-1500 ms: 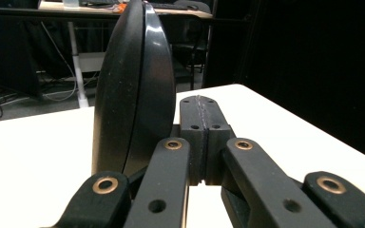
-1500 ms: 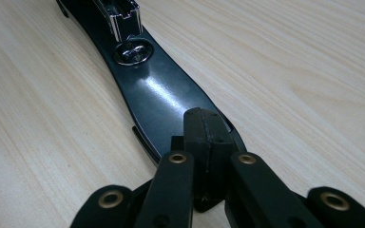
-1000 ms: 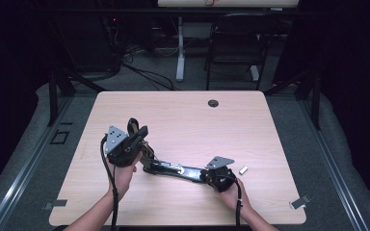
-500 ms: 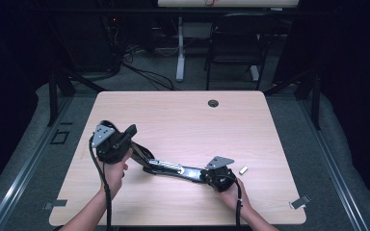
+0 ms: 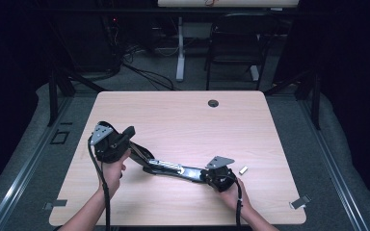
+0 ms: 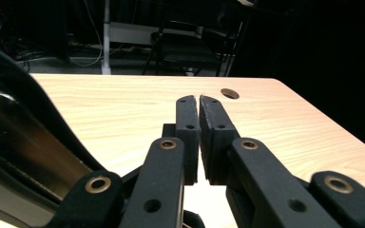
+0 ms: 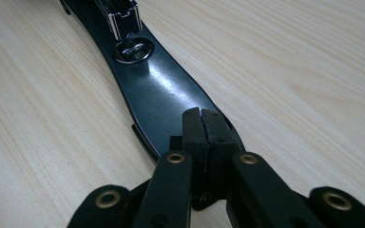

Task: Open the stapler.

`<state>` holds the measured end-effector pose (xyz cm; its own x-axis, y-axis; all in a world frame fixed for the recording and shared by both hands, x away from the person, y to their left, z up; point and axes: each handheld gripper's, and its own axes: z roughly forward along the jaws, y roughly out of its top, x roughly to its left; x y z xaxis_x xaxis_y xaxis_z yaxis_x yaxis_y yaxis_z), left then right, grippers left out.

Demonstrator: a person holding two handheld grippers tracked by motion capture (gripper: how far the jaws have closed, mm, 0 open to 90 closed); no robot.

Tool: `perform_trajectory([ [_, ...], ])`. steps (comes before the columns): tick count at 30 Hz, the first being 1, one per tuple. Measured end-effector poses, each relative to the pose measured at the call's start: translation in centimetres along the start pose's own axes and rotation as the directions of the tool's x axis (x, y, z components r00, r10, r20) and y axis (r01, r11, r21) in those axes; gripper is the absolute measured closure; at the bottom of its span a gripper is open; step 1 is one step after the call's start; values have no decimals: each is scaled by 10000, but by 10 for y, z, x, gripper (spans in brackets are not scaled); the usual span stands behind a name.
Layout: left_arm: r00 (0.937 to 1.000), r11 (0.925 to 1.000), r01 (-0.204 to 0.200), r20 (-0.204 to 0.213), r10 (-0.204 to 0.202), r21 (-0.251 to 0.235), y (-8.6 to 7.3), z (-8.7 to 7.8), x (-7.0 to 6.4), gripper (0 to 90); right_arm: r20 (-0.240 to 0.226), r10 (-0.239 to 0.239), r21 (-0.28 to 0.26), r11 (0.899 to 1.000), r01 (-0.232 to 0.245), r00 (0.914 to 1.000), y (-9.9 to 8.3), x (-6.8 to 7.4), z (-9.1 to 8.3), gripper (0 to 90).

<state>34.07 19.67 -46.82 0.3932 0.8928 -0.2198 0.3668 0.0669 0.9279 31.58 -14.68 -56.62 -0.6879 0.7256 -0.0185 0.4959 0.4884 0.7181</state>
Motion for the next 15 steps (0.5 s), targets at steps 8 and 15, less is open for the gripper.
perform_trajectory([
  [8,9916,9969,-702,1117,657,366,2,-1,-8,792,-68,-55,53,10000,56,10000,0,-1,0,897],
  [15,9676,9782,-1133,2430,689,1739,-6,7,-17,475,-46,-97,202,9997,98,9999,2,-2,-1,870],
])
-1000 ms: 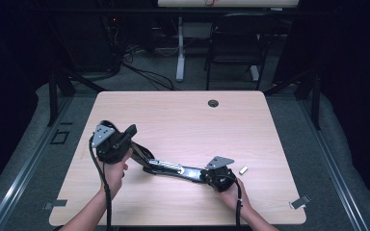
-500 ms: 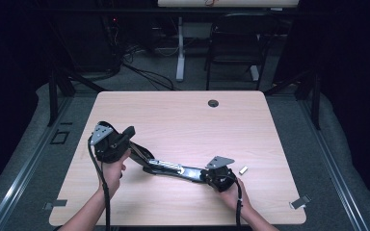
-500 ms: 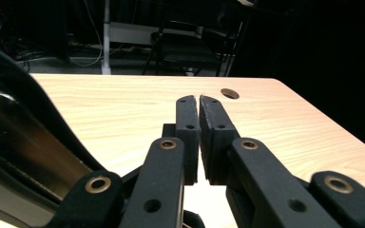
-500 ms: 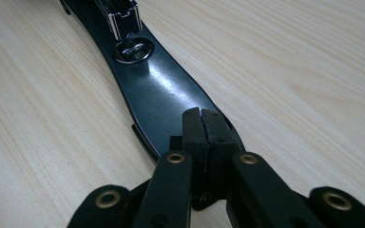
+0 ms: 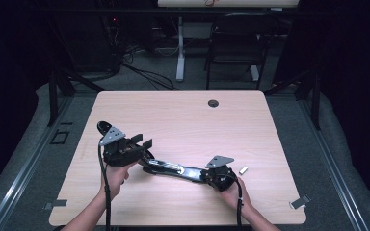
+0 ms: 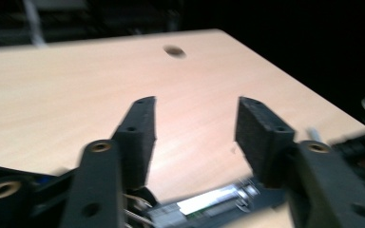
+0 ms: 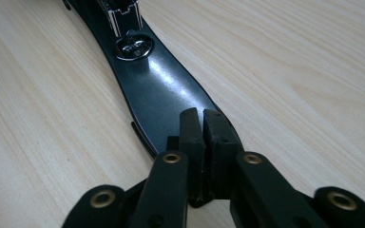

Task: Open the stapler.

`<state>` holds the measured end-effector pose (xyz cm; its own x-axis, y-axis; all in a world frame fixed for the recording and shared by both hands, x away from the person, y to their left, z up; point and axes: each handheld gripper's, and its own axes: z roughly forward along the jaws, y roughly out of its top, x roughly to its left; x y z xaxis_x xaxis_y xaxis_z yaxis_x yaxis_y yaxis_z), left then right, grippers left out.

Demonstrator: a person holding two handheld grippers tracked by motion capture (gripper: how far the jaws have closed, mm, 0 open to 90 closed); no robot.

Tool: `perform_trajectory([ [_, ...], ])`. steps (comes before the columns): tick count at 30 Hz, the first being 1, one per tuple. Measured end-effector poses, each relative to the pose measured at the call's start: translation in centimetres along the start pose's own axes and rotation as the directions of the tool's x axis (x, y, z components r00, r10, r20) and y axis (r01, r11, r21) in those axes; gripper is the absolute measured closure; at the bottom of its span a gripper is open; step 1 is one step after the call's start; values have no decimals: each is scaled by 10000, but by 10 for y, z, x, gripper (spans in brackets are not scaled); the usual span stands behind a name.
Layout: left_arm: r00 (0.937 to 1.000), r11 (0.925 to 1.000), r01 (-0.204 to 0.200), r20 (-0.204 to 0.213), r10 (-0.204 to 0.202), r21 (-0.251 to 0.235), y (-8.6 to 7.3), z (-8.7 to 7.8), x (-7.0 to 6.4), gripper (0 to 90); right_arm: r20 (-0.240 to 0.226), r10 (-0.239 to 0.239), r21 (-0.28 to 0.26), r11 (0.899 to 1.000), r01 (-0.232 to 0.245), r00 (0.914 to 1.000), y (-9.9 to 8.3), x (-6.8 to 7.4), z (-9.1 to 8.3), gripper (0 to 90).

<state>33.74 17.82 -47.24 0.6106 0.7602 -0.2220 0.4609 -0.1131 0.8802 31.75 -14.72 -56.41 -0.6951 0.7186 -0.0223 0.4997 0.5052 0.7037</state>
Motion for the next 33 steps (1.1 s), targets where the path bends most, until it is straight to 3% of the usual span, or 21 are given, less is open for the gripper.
perform_trajectory([
  [6,9956,9927,-581,794,498,1057,-5,12,-15,344,-157,-161,453,9988,168,9997,5,-2,-1,828],
  [11,9884,9774,-1096,1242,878,1807,-14,13,-24,275,-244,-161,856,9962,182,9996,8,-5,-3,799],
  [15,9859,9687,-1063,1504,733,2245,-20,12,-24,214,-349,17,939,9956,16,9994,10,-9,-4,776],
  [19,9785,9591,-1232,1923,746,2549,-24,8,-24,152,-225,-27,869,9962,46,9997,15,-14,-11,741],
  [22,9792,9564,-1238,1886,746,2646,-27,2,-26,120,-163,136,715,9974,-124,9998,19,-18,-17,692],
  [26,9774,9494,-1241,2005,668,2884,-31,-7,-23,56,-261,484,665,9967,-465,9985,21,-27,-22,572],
  [27,9781,9473,-1229,1977,652,2958,-32,-9,-22,33,-282,620,679,9959,-600,9977,22,-30,-22,495],
  [33,9804,9465,-1094,1896,525,3037,-37,-19,-14,1,-157,807,557,9953,-797,9966,27,-39,-33,299],
])
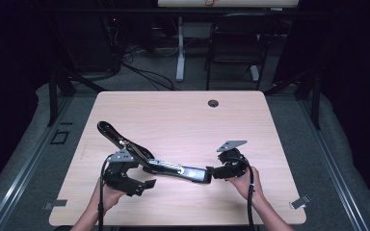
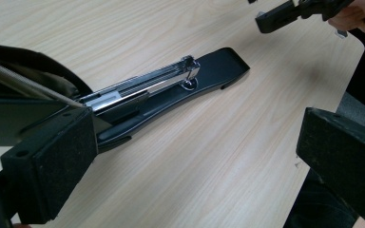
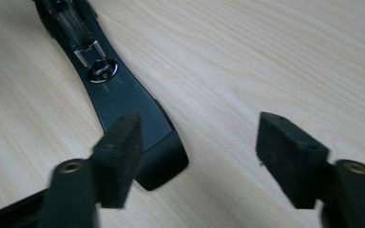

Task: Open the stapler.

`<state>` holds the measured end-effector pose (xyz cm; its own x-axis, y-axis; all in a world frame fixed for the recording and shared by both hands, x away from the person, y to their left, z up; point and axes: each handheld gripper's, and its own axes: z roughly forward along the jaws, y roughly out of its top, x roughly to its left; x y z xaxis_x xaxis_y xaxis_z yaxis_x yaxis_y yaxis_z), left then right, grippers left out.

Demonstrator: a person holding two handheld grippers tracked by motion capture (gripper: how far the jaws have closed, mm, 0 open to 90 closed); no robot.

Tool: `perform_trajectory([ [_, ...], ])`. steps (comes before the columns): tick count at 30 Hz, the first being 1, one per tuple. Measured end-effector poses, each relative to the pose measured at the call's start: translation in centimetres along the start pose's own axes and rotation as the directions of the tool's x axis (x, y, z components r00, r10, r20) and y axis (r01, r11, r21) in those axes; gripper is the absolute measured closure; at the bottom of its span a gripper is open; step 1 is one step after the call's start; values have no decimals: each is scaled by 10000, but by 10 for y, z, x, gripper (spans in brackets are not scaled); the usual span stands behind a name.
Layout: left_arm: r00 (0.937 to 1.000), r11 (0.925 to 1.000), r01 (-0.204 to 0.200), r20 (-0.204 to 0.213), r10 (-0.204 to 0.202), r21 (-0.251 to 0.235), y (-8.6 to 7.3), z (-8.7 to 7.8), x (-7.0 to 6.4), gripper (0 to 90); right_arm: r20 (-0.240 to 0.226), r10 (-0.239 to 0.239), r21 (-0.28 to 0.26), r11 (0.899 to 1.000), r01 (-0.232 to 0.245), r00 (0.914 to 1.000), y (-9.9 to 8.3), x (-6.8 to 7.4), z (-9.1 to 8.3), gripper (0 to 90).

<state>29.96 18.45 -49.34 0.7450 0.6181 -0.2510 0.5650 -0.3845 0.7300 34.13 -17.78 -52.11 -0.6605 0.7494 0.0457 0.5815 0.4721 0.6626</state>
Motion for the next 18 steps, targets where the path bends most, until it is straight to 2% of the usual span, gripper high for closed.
perform_trajectory([
  [4,10000,10000,21,92,-21,-64,-3,-5,4,1,208,278,-109,9996,-275,9994,0,-5,-6,188],
  [9,10000,9996,17,57,-19,284,-7,-5,4,1,220,579,-400,9976,-570,9981,-3,-14,-7,103],
  [12,9999,9992,104,60,-107,395,-7,-3,6,0,318,575,-638,9964,-554,9978,-6,-19,-9,90],
  [15,9997,9988,217,71,-220,448,-7,-3,8,0,658,318,-755,9968,-268,9973,-6,-22,-12,89],
  [16,9997,9986,240,48,-243,462,-7,-3,9,1,810,217,-726,9972,-158,9965,-5,-23,-13,89],
  [18,9993,9983,364,46,-366,459,-8,-3,10,0,950,365,-471,9984,-321,9948,-3,-26,-15,85],
])
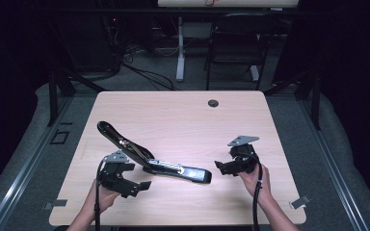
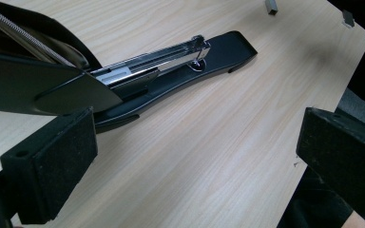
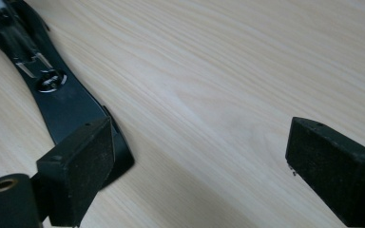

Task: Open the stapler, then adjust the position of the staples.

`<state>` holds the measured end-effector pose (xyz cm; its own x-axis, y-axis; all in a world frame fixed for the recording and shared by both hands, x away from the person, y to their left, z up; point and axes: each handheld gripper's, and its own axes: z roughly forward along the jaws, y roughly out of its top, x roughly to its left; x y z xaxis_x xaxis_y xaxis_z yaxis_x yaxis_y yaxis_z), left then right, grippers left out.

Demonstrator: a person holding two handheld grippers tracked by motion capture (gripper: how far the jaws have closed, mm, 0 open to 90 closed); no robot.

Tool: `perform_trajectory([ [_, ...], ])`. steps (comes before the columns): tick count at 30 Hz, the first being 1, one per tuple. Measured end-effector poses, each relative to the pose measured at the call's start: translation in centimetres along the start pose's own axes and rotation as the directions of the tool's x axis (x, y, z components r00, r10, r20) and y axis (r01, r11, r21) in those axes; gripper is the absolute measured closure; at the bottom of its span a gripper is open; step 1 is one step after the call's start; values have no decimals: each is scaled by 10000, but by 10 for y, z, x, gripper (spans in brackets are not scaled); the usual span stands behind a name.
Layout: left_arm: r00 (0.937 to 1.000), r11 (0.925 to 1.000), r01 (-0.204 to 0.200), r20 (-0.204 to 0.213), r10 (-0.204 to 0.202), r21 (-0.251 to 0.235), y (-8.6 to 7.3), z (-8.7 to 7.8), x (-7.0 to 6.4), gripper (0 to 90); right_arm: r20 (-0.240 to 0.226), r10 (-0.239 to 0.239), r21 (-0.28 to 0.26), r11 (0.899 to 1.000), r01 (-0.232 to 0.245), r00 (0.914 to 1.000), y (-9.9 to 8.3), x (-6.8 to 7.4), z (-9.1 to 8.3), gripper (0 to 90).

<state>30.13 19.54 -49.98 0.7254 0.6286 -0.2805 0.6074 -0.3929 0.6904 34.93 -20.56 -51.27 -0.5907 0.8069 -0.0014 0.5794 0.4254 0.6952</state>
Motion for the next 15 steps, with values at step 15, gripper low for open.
perform_trajectory([
  [15,9997,9997,241,-13,-241,50,-1,-2,13,0,-144,2209,1124,9695,-2180,9752,-8,-53,-10,3],
])
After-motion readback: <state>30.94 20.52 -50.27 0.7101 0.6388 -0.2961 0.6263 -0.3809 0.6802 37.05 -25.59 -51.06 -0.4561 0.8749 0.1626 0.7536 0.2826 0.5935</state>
